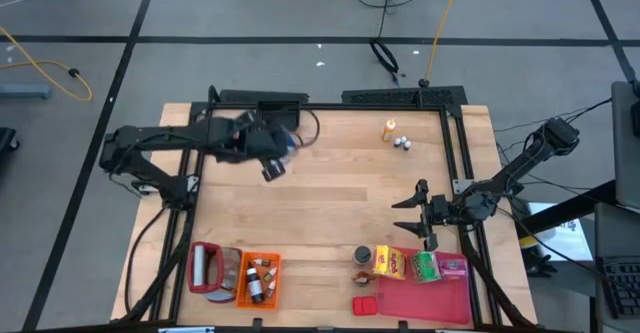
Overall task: Pick & Place Kitchen Items
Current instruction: Put the blue cereal box into the red bin
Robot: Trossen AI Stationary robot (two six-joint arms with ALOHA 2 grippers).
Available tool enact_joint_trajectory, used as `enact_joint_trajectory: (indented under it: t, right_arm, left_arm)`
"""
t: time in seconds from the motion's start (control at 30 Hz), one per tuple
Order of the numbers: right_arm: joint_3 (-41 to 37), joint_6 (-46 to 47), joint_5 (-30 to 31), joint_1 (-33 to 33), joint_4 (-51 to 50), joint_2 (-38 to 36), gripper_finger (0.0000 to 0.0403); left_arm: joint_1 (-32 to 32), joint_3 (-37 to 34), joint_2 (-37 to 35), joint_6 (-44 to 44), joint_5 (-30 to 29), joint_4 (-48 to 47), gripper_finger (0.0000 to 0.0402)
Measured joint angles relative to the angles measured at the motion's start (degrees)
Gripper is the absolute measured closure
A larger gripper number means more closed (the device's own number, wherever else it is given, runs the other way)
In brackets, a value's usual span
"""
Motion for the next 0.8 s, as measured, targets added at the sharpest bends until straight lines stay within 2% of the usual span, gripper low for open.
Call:
enact_joint_trajectory:
  t: [0.2,0.47,0.63,0.8]
  right_arm:
    - [0.00,1.40,0.07,-1.74,0.16,0.00,0.0193]
    - [0.00,1.81,-0.27,-7.18,-0.05,0.02,0.0193]
    - [-0.02,2.37,-5.87,-11.25,1.56,0.25,0.0193]
    - [0.27,2.07,-8.96,-15.10,3.36,2.07,0.0193]
  left_arm:
    - [-6.07,0.00,0.04,3.02,0.11,8.85,0.0402]
    - [-10.30,-0.01,1.93,8.48,0.44,16.87,0.0402]
    - [-11.63,-0.02,6.82,12.08,0.91,21.78,0.0401]
    - [-12.12,0.57,11.28,15.90,3.44,26.81,0.0401]
